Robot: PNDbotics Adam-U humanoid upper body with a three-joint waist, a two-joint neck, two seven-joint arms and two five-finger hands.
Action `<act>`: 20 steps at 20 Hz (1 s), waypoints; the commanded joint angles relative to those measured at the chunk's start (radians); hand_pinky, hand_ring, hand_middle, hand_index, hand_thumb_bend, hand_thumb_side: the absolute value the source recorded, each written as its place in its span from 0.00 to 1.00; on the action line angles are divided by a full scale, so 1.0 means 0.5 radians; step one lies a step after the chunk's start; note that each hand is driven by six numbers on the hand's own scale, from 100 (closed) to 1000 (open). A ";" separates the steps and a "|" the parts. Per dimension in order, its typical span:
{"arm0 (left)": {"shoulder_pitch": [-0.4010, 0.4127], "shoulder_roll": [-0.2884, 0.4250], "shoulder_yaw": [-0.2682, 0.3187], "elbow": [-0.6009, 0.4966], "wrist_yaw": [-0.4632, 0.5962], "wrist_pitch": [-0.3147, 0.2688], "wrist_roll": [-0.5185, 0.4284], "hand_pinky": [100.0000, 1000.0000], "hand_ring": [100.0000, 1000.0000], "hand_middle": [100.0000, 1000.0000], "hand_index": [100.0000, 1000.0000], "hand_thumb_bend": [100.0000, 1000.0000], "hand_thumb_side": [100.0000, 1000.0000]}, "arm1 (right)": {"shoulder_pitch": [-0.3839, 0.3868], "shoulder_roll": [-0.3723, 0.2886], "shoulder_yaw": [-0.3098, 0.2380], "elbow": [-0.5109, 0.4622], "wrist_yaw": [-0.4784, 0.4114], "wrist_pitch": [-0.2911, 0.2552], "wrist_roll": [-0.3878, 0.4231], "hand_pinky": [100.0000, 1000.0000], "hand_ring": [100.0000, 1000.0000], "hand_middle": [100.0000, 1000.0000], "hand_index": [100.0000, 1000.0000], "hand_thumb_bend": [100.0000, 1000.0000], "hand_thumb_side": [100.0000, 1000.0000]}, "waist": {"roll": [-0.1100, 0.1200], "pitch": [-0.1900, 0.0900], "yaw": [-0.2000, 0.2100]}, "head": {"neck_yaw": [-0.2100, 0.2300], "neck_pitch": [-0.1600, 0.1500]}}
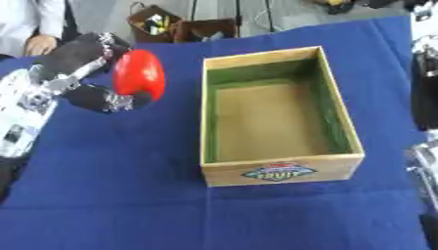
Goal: Pick up objects on the table and place them in the box.
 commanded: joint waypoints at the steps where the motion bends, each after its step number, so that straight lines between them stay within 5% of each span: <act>1: -0.058 0.045 0.046 -0.024 0.008 0.011 0.043 0.21 0.34 0.29 0.56 0.20 0.96 | -0.065 -0.062 0.021 -0.039 -0.018 -0.012 0.043 0.96 0.91 0.50 0.65 0.00 0.79 | -0.008 -0.049 -0.013 | 0.040 -0.024; 20: -0.290 -0.114 0.079 0.286 -0.032 -0.132 0.149 0.17 0.31 0.27 0.54 0.26 0.92 | -0.324 -0.051 0.135 -0.039 -0.014 -0.015 0.191 0.95 0.90 0.51 0.65 0.00 0.81 | 0.040 0.008 -0.254 | 0.243 -0.087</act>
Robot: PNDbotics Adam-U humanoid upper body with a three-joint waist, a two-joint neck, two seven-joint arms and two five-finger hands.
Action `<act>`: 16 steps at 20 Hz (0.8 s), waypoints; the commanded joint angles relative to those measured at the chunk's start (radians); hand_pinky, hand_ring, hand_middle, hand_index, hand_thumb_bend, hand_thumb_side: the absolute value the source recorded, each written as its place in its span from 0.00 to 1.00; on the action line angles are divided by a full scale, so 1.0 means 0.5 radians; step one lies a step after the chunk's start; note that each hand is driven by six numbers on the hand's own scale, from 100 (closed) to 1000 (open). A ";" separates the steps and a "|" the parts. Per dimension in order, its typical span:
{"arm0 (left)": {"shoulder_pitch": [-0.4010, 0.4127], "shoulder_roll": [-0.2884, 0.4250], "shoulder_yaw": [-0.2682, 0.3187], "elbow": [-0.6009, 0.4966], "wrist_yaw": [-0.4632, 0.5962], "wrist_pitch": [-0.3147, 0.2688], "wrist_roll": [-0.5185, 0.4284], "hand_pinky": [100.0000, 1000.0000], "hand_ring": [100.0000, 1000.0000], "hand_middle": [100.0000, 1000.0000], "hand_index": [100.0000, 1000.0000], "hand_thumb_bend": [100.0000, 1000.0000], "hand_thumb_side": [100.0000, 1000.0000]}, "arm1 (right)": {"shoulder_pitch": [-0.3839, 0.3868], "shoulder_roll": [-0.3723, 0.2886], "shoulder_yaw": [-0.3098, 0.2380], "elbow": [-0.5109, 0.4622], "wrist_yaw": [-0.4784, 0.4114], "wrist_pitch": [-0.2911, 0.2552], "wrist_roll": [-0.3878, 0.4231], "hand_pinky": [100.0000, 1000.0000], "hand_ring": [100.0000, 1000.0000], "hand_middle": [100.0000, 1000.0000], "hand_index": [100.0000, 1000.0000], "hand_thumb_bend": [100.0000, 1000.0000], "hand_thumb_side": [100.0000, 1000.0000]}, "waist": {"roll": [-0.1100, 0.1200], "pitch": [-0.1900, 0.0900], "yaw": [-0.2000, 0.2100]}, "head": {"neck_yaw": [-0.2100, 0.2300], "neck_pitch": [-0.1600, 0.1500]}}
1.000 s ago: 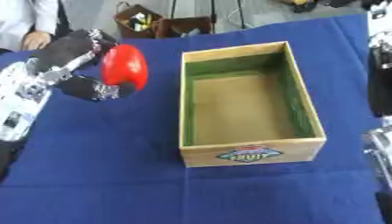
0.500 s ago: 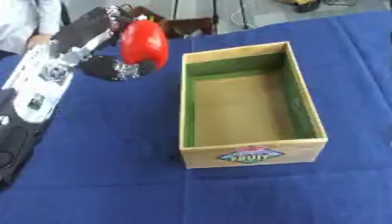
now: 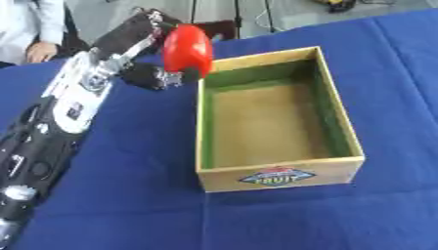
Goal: Pick up objects on the table and place them in the box.
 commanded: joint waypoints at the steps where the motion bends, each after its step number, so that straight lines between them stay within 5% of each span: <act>1: -0.063 0.011 0.009 0.014 0.006 -0.064 0.018 0.17 0.31 0.27 0.54 0.27 0.92 | -0.054 0.002 0.002 -0.039 -0.011 -0.005 0.013 0.95 0.90 0.51 0.65 0.00 0.81 | -0.010 -0.037 -0.013 | 0.022 -0.026; 16: -0.096 -0.048 -0.073 0.130 0.120 -0.444 -0.152 0.16 0.35 0.30 0.55 0.35 0.89 | -0.131 0.032 0.034 -0.039 -0.005 -0.037 0.033 0.94 0.89 0.51 0.65 0.00 0.82 | -0.001 -0.025 -0.050 | 0.020 -0.040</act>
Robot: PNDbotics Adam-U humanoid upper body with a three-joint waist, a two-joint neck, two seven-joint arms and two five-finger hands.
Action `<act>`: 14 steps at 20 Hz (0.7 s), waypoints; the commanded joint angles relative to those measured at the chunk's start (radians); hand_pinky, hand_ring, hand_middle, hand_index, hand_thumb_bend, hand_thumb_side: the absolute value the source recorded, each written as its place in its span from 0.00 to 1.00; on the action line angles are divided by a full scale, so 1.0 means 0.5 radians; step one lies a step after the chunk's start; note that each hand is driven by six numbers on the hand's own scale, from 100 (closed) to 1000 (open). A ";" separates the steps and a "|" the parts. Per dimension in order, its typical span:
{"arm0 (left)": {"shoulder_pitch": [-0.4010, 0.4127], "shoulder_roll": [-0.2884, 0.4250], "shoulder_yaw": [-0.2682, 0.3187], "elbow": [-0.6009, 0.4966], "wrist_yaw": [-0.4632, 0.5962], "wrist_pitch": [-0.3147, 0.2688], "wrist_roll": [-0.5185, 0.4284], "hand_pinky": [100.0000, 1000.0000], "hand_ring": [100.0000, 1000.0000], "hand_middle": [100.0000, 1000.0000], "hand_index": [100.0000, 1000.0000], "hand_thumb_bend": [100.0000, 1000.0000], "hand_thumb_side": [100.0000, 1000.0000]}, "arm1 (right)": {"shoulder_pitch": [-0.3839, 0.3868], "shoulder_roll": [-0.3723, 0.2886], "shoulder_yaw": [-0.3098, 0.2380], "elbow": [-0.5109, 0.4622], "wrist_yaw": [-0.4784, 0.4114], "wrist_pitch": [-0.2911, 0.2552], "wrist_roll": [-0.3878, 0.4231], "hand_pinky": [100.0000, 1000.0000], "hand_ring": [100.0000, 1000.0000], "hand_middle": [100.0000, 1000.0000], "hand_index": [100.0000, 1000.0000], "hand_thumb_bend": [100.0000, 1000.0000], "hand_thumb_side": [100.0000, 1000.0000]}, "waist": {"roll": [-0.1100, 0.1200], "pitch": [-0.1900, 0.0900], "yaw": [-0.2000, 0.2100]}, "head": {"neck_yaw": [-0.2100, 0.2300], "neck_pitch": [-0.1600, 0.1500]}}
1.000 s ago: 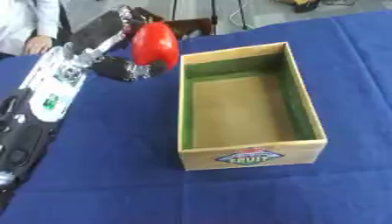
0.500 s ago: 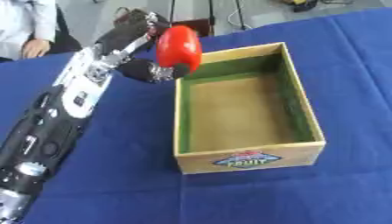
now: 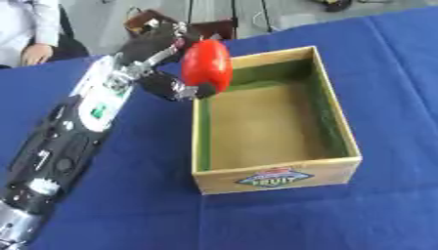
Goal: Pick up objects on the table and place them in the box.
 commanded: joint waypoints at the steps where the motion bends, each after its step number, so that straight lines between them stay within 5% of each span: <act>1: -0.040 0.014 -0.031 -0.028 0.036 -0.097 -0.054 0.17 0.36 0.31 0.57 0.36 0.90 | -0.036 0.001 -0.002 -0.039 -0.007 -0.007 0.008 0.94 0.89 0.51 0.65 0.00 0.82 | -0.012 -0.039 0.000 | -0.001 -0.022; 6: -0.043 0.003 -0.056 -0.036 0.068 -0.250 -0.110 0.19 0.38 0.33 0.63 0.41 0.92 | -0.033 0.010 -0.003 -0.039 -0.011 -0.007 0.009 0.94 0.89 0.51 0.65 0.00 0.82 | -0.013 -0.041 0.000 | -0.003 -0.020; 11: -0.049 -0.010 -0.047 -0.007 -0.006 -0.350 -0.104 0.27 0.43 0.42 0.76 0.64 0.97 | -0.024 0.012 -0.006 -0.039 -0.013 -0.006 0.005 0.94 0.90 0.51 0.65 0.00 0.81 | -0.014 -0.041 -0.003 | -0.002 -0.016; 14: -0.045 -0.013 -0.046 -0.013 -0.050 -0.363 -0.080 0.33 0.49 0.51 0.92 0.85 1.00 | -0.022 0.015 -0.009 -0.039 -0.015 -0.007 0.002 0.94 0.89 0.51 0.65 0.00 0.81 | -0.014 -0.044 -0.001 | -0.007 -0.018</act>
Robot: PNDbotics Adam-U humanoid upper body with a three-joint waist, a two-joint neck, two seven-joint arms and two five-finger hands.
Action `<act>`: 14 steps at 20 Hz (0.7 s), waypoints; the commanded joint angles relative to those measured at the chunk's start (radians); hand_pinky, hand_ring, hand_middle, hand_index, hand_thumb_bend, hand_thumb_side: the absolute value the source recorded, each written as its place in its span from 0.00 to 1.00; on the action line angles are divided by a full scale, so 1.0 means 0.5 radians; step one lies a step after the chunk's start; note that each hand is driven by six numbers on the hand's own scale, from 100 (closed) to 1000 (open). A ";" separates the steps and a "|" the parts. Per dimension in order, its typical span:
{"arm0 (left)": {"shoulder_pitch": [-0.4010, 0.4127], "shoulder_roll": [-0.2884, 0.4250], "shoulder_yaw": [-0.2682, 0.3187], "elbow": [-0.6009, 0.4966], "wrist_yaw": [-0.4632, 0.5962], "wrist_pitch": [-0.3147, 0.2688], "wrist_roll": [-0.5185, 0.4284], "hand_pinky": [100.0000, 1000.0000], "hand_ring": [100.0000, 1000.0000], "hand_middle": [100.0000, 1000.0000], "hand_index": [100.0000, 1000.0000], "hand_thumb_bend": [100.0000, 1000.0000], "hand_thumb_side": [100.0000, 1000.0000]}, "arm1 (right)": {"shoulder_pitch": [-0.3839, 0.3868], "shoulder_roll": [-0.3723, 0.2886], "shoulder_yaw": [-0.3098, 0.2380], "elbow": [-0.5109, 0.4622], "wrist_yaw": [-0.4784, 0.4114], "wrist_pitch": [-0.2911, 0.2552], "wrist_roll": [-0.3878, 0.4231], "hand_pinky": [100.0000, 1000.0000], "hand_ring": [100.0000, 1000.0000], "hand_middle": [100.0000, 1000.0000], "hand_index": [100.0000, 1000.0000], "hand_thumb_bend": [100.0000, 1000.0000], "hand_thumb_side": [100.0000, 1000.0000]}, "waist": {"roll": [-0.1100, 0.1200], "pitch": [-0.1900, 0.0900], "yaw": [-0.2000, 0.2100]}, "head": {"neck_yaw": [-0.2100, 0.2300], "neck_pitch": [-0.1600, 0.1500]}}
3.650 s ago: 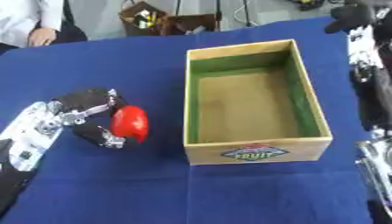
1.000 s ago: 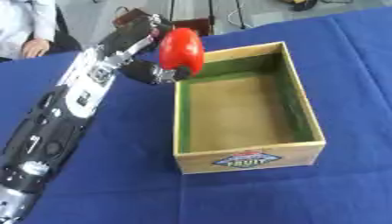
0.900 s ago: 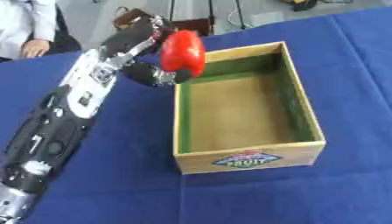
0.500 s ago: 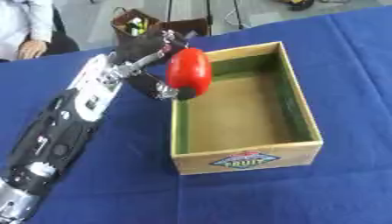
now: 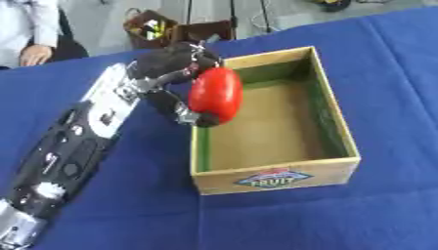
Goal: Pick up objects on the table and place them in the box.
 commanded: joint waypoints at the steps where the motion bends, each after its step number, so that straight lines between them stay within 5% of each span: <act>1: -0.039 0.021 0.012 -0.023 -0.041 -0.018 0.029 0.35 0.52 0.54 0.98 0.91 1.00 | -0.022 -0.001 -0.011 -0.039 -0.015 -0.004 -0.004 0.94 0.90 0.51 0.65 0.00 0.81 | -0.016 -0.045 0.002 | -0.006 -0.019; 4: -0.033 0.018 0.012 -0.028 -0.068 -0.009 0.063 0.37 0.54 0.57 1.00 0.94 0.98 | -0.016 0.002 -0.013 -0.039 -0.018 -0.002 -0.009 0.94 0.90 0.51 0.65 0.00 0.80 | -0.016 -0.047 0.004 | -0.007 -0.018; 11: -0.002 -0.003 0.088 -0.057 0.021 0.099 0.225 0.28 0.46 0.47 0.82 0.87 0.99 | -0.017 0.001 -0.026 -0.039 -0.022 -0.012 -0.033 0.94 0.89 0.52 0.65 0.00 0.80 | -0.029 -0.058 0.018 | -0.021 -0.013; 14: 0.031 -0.008 0.170 -0.099 0.086 0.173 0.307 0.20 0.41 0.41 0.73 0.75 0.97 | -0.010 -0.007 -0.045 -0.039 -0.026 -0.023 -0.072 0.94 0.89 0.52 0.65 0.00 0.80 | -0.039 -0.068 0.038 | -0.039 -0.003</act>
